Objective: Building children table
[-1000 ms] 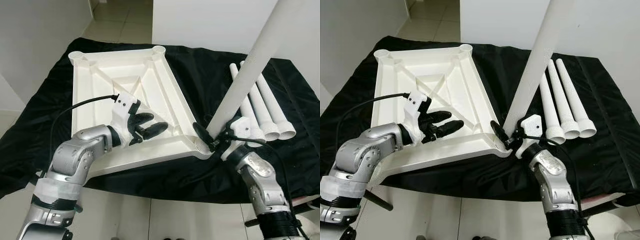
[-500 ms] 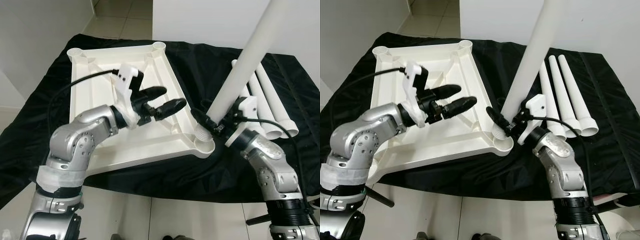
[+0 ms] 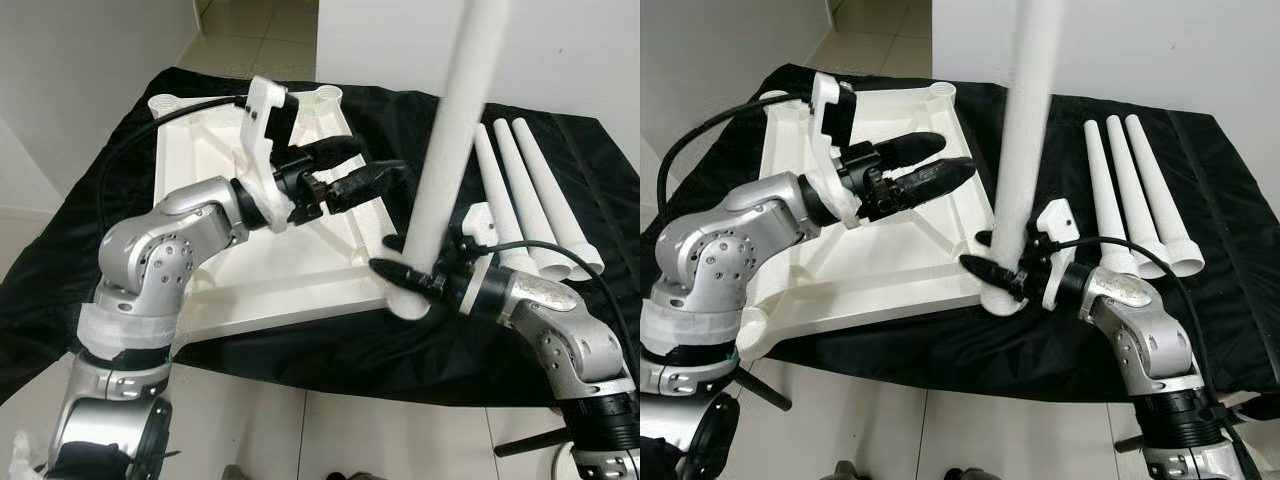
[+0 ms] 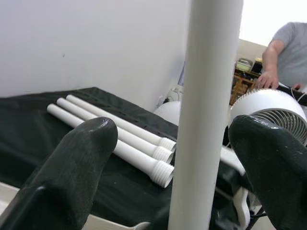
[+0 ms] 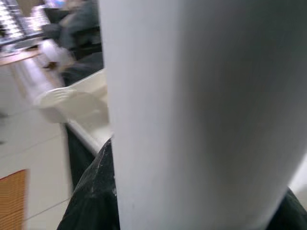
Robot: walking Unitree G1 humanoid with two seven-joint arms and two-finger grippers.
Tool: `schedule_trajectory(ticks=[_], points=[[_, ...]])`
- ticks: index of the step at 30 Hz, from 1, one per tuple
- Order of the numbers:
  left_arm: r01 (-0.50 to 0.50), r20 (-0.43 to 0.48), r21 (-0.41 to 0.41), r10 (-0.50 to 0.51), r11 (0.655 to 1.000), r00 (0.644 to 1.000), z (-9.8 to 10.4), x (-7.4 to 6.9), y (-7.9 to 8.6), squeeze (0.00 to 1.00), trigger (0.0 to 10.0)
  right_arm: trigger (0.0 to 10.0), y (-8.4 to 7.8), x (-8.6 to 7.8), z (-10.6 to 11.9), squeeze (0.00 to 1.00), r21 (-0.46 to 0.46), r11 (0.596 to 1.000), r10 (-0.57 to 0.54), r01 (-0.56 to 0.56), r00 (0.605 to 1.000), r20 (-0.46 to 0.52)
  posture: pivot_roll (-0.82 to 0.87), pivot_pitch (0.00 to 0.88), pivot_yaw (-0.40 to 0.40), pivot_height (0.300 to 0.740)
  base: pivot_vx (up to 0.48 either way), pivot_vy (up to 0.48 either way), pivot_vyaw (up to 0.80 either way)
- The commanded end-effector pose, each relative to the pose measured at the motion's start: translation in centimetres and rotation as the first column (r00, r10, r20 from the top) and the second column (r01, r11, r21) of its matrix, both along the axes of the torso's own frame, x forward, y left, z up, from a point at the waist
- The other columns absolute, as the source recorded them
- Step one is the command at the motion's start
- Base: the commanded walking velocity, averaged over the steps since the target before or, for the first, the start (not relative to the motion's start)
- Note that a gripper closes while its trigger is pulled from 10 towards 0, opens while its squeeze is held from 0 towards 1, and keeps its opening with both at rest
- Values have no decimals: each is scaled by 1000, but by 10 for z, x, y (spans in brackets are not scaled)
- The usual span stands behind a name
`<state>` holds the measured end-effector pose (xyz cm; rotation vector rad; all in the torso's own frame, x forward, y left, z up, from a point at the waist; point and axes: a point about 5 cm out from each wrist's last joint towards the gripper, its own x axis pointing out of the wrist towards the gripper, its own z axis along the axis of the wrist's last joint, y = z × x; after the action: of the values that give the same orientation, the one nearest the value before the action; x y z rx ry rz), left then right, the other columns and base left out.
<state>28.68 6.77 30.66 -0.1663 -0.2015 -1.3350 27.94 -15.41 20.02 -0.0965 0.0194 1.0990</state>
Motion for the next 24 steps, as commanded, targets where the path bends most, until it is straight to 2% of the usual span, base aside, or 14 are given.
schedule_trajectory(ticks=[1, 8, 11, 19, 24], points=[[196, 46, 24, -197, 980, 979, 4, -10, -6, 0, 10000, 10000, 2, -3, 5, 0, -10, 999, 48, -48, 999, 3, 38, 97, -28, 740, 0, 0, 0], [222, 66, 43, -224, 974, 972, 8, -7, -11, 0, 10000, 10000, 6, -5, 4, 0, -48, 994, 100, -101, 995, -6, 24, 94, -13, 740, 0, 0, 0], [255, 64, 53, -259, 965, 964, 10, -6, -16, 0, 10000, 10000, 8, -7, 4, 0, -61, 988, 140, -142, 990, -31, 16, 91, -8, 740, 0, 0, 0], [328, 55, 56, -331, 943, 942, 17, -8, -18, 0, 10000, 10000, 5, -7, 4, 0, -106, 977, 178, -183, 982, -57, 11, 94, -6, 740, 0, 0, 0], [419, 41, 62, -422, 906, 906, 19, -17, -16, 0, 10000, 10000, 5, -6, 4, 0, -103, 978, 177, -182, 983, -57, 13, 85, -10, 740, 0, 0, 0]])
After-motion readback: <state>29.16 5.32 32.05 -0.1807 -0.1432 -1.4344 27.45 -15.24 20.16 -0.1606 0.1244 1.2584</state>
